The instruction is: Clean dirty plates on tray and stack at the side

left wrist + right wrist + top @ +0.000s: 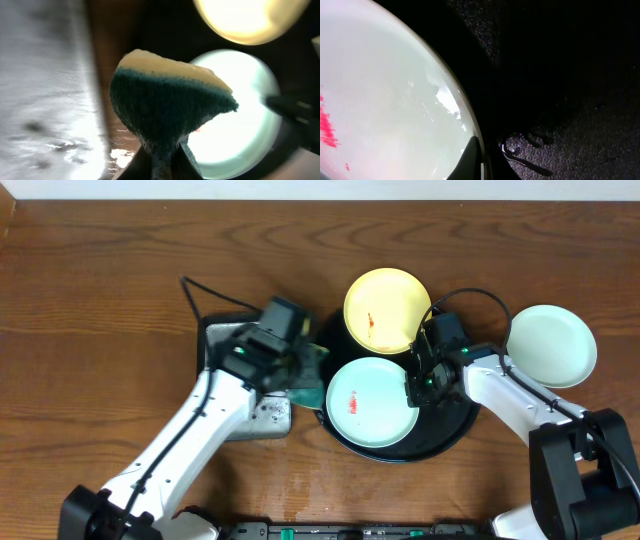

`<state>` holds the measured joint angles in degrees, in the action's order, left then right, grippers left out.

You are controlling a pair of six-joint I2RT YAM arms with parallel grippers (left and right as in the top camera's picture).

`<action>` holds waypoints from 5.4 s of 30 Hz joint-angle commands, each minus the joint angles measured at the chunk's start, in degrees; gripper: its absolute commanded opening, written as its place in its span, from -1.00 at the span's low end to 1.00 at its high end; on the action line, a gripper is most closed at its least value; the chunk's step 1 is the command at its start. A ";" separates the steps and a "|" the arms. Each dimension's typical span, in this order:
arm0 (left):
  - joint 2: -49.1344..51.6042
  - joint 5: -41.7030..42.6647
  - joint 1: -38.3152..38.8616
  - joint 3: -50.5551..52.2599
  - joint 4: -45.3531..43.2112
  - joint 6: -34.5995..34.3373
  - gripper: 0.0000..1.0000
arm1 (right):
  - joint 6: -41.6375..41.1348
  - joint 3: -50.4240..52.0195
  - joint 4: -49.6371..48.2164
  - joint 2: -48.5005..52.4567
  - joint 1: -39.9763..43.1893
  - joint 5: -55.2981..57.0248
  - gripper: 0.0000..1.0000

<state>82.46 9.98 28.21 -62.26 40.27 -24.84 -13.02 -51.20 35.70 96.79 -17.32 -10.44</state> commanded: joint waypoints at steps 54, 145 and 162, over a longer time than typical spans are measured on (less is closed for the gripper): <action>33.77 15.56 14.75 -6.86 -15.26 -19.37 -0.85 | -0.22 0.28 1.18 0.83 -0.39 5.90 -0.98; -32.48 -4.79 -22.67 0.94 21.24 -0.68 0.57 | 10.12 -28.89 -8.61 -2.84 -21.64 15.34 -0.98; -31.98 -4.81 -22.67 0.96 21.22 -0.68 0.74 | 34.18 -28.94 -32.81 0.87 -36.41 39.32 -0.98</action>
<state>50.48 5.06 5.78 -60.03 61.39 -26.26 15.59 -79.35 3.75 100.47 -52.18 21.93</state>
